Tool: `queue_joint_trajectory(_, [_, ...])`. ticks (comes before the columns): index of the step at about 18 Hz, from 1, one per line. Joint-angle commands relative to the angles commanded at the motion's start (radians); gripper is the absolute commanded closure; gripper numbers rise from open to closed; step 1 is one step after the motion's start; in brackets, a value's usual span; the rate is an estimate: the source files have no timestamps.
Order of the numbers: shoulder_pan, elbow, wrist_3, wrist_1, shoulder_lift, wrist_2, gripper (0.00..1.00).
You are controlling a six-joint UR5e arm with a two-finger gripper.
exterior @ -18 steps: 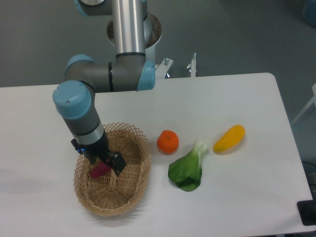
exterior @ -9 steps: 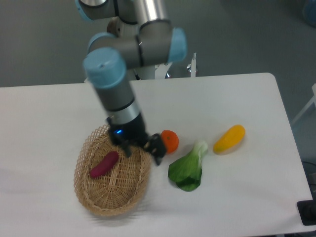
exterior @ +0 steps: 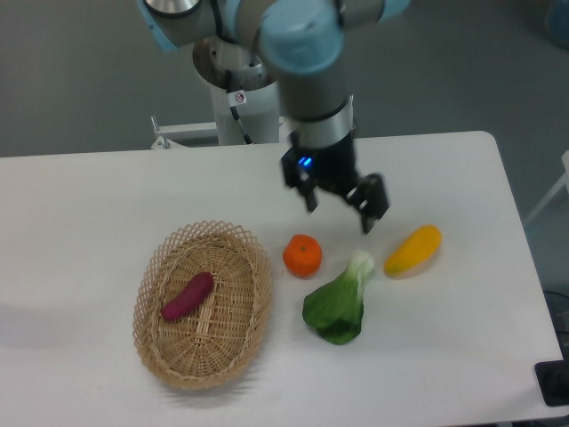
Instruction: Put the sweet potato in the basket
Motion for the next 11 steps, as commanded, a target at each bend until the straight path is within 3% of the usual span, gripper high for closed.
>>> queue_joint_trajectory(5, [0.043, -0.020, 0.031, 0.000, 0.019, -0.025, 0.00])
queue_joint_trajectory(11, [0.043, -0.023, 0.029, 0.002, 0.022, -0.025, 0.00])
